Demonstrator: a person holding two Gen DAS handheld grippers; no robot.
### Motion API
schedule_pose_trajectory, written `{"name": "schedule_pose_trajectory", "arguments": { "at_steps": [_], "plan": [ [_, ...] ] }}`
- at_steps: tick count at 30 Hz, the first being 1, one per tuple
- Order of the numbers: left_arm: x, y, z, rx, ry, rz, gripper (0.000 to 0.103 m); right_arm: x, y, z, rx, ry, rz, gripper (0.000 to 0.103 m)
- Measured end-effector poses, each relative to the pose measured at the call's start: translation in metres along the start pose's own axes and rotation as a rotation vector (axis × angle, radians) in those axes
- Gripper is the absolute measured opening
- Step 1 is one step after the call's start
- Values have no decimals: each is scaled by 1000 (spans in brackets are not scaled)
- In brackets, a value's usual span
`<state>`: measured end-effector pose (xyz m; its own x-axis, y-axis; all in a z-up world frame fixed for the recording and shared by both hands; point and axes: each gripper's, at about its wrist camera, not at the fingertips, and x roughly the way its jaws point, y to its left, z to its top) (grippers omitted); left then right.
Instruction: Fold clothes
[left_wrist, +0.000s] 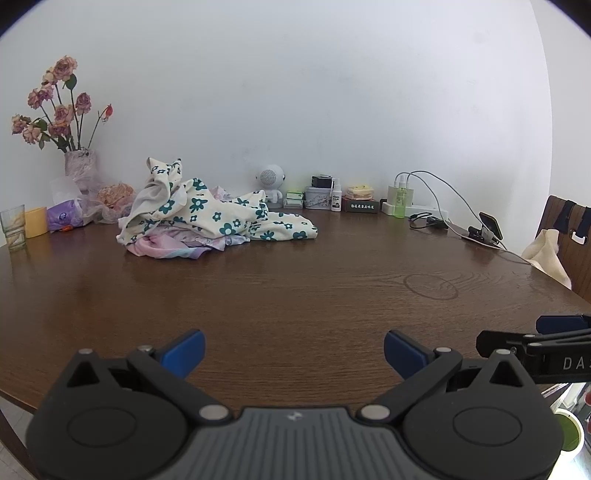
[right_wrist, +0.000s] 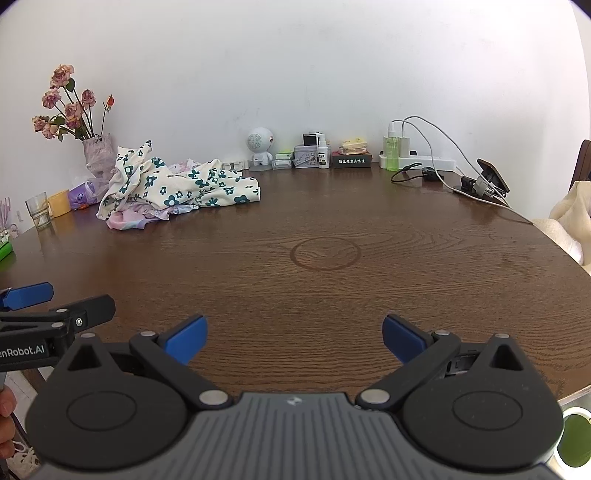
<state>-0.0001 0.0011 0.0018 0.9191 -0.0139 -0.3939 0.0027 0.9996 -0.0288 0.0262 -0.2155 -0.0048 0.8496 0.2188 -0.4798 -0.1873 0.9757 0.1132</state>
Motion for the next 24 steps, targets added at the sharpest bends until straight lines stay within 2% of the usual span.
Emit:
{"name": "schedule_pose_trajectory", "arguments": {
  "at_steps": [7, 24],
  "plan": [
    [2, 8, -5, 4, -8, -14, 103, 2, -2, 3, -51, 7, 4, 103],
    [-3, -1, -1, 10, -17, -2, 103, 0, 2, 0, -22, 13, 24, 103]
  ]
}}
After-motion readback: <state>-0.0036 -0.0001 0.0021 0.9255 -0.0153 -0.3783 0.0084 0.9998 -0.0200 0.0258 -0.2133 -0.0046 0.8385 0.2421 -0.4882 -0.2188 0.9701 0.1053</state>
